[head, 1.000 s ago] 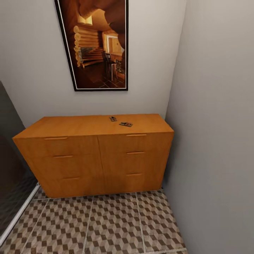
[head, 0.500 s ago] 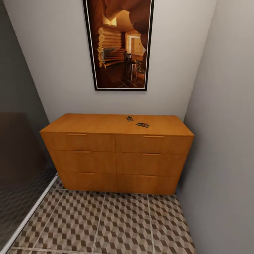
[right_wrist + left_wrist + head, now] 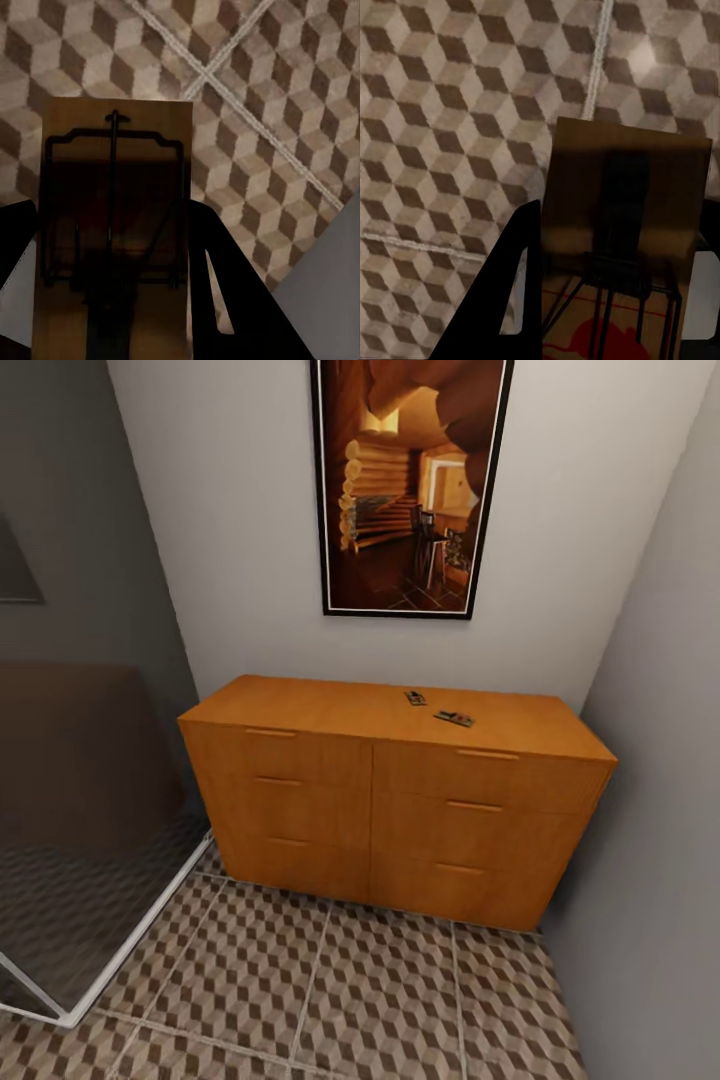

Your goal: Take the four mousetraps from the cabinet in the bathroom and place them on the bathroom floor. Make sure all four end up on the same floor surface, and ensure that at least two of them are either under or directly next to the same bathroom sink.

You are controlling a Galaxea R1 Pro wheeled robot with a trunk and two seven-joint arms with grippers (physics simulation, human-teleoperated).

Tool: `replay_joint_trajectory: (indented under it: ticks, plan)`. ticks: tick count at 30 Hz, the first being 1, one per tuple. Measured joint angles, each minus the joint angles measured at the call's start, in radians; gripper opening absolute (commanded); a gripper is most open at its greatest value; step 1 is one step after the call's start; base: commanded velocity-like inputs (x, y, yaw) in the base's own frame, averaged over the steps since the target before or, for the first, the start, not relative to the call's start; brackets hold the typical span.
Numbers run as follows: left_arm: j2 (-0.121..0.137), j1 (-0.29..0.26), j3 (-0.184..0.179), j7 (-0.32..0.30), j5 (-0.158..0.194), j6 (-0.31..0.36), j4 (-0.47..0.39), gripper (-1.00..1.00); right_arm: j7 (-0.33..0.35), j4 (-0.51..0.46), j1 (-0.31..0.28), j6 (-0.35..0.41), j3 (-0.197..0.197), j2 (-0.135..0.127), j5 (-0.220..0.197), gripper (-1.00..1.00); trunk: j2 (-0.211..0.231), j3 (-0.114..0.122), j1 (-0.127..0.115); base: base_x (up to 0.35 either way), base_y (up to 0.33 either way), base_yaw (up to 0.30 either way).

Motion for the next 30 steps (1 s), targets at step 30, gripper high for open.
replay_joint_trajectory:
  ticks: [30]
  plan:
    - [0.028, 0.000, 0.001, 0.006, 0.004, 0.002, 0.002, -1.00, 0.001, 0.000, 0.015, -0.003, -0.002, 0.002, -0.002, -1.00, 0.000, 0.000, 0.000, 0.000, 0.000, 0.287]
